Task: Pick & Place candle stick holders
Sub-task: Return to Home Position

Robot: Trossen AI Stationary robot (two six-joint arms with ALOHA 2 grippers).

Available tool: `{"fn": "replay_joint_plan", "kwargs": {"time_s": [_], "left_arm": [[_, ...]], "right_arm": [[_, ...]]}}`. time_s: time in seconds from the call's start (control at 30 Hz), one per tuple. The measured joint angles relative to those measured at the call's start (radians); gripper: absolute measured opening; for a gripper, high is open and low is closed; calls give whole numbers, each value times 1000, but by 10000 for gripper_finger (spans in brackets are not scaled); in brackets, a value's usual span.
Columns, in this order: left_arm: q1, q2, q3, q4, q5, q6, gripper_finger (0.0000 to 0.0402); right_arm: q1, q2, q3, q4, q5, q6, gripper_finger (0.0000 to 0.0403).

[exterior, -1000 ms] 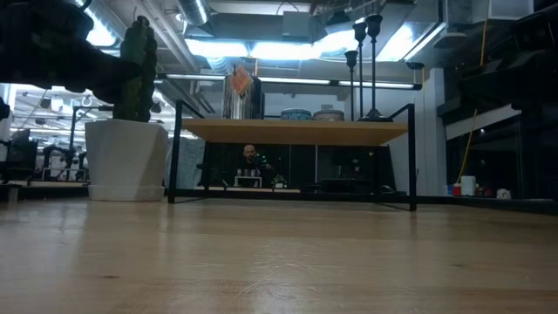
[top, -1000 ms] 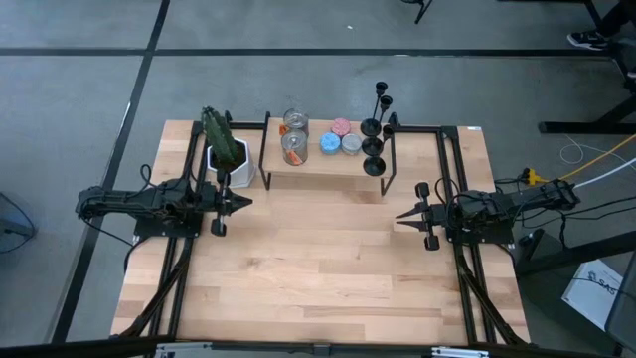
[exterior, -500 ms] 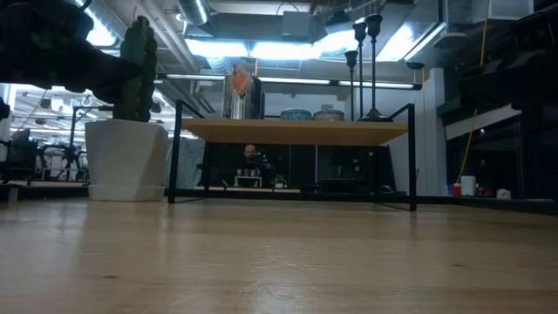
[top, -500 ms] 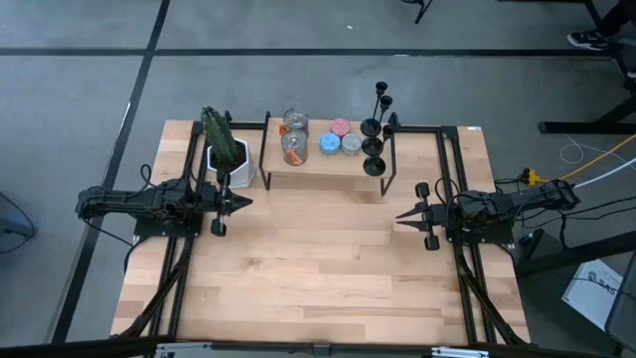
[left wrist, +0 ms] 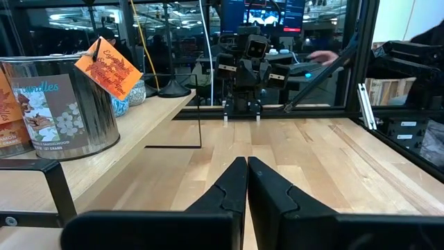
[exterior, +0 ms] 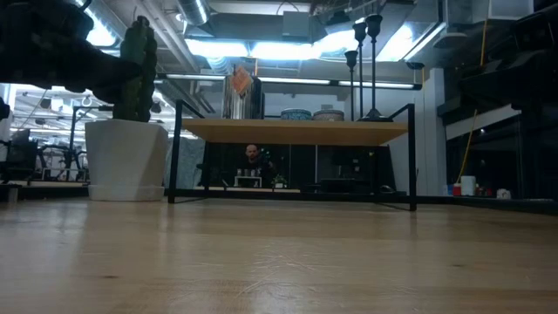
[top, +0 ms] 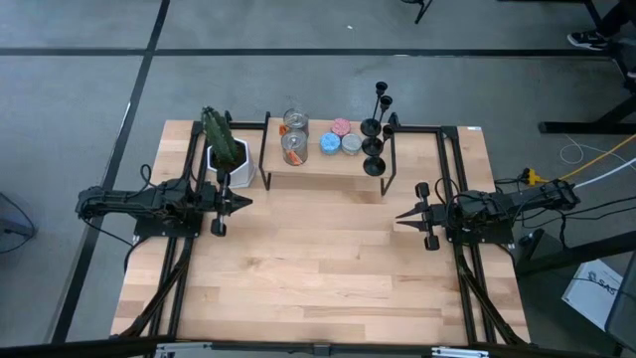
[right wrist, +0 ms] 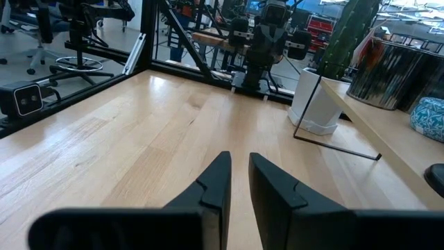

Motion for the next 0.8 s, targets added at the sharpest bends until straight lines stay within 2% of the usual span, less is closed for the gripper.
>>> {"fn": "replay_joint_plan", "kwargs": {"time_s": [0.8], "left_arm": [[0,0,0,0,0,0,12]], "right_arm": [[0,0,0,0,0,0,54]]}}
